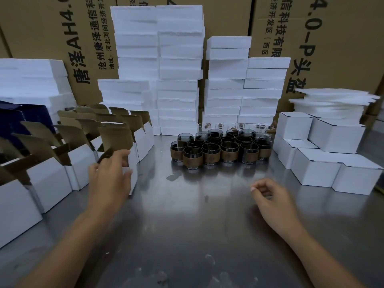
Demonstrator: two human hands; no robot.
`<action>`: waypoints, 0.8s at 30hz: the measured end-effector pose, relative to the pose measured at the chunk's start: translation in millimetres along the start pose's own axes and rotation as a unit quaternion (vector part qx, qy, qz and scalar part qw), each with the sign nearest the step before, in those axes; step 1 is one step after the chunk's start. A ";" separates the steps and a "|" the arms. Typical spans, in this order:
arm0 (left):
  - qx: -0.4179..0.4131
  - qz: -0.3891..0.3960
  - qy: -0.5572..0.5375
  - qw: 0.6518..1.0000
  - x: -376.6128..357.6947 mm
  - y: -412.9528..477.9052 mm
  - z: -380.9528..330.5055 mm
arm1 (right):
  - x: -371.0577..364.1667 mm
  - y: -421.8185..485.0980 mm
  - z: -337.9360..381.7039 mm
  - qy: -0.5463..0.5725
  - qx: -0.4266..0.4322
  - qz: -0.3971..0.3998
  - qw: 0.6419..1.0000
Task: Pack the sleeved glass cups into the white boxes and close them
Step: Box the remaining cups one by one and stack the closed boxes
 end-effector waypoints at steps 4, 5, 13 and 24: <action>-0.081 -0.028 -0.039 0.996 2.6 -14.7 -51.5 | -1.2 0.4 -0.5 -0.001 0.002 0.006 1.000; -0.109 -0.033 -0.045 0.992 2.7 -19.0 -66.9 | -1.5 0.6 -0.9 -0.001 0.004 0.006 1.000; -0.268 -0.022 -0.045 0.962 -17.7 -62.8 -173.8 | -5.0 1.2 -4.8 -0.017 0.012 0.018 1.000; -0.304 0.006 -0.080 0.949 -43.8 -76.8 -212.0 | -17.3 0.4 4.6 0.020 0.009 0.086 0.996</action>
Point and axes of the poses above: each hand's wrist, its own y-axis towards the middle knuckle, its own x-axis out of the back of the hand, z = x × y, the point moved 5 cm from there along y, towards the middle knuckle, and after that the axes turned 8 degrees about y, right-handed, at the moved point
